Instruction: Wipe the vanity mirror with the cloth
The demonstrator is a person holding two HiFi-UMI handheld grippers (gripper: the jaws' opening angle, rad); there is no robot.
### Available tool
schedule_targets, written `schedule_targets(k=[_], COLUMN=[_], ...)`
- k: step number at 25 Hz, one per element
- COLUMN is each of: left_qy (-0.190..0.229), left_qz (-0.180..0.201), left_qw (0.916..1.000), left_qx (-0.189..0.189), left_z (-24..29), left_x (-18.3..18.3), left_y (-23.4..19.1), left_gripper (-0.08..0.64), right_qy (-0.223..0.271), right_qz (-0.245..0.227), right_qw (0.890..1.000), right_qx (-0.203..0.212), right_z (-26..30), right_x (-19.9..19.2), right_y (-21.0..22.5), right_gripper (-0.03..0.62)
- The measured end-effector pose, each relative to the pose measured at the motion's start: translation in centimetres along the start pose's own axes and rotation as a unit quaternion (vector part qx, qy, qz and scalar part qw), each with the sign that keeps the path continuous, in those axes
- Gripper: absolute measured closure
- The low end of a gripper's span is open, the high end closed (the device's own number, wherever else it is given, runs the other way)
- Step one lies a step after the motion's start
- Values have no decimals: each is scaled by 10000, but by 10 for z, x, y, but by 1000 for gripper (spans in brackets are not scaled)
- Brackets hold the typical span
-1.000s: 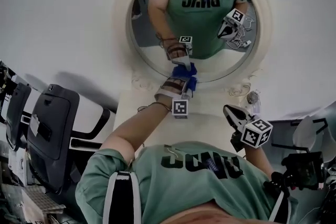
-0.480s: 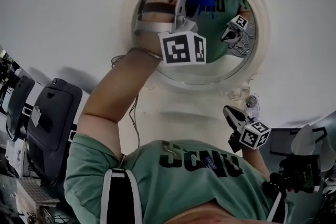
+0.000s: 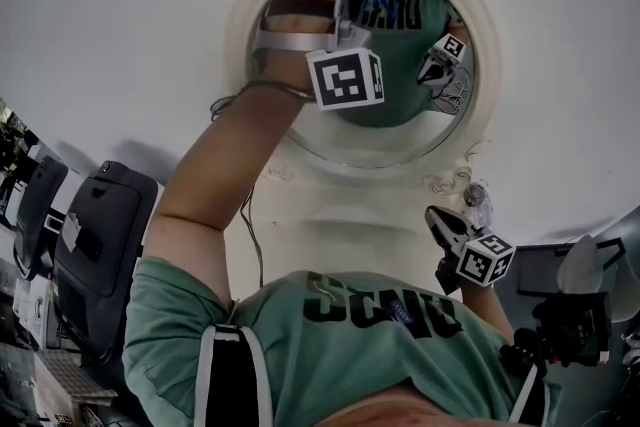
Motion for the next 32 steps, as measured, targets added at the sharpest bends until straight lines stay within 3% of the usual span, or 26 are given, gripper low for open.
schedule_targets(k=[8, 13, 21, 27, 32], left_qy=[-55, -53, 12, 488, 776], left_qz=[7, -331, -282, -322, -178], left_qw=[10000, 9993, 9995, 9963, 9830], left_qx=[-70, -141, 113, -632, -1653], left_z=[9, 16, 10, -38, -95], left_x=[-5, -11, -1, 10, 26], left_y=[11, 13, 24, 131, 254], left_gripper=[474, 476, 494, 495, 495], right_qy=[-39, -61, -144, -325, -409], right_qz=[20, 32, 7, 162, 200], right_qw=[10000, 10000, 9999, 9993, 9987], right_qx=[1, -13, 29, -54, -219], right_z=[0, 0, 1, 0, -9], right_x=[-3, -4, -6, -20, -19], right_y=[-1, -1, -2, -1, 1], right_gripper=[584, 584, 584, 584, 584])
Point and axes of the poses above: the fingertips, and each gripper's own axes: z forward along the fingers, y to its right, x out of its top, the point moved 8 cm from there along -z, backward along the fingers, and after that the axes turned 2 degrees about y, right-handed, at the moved point
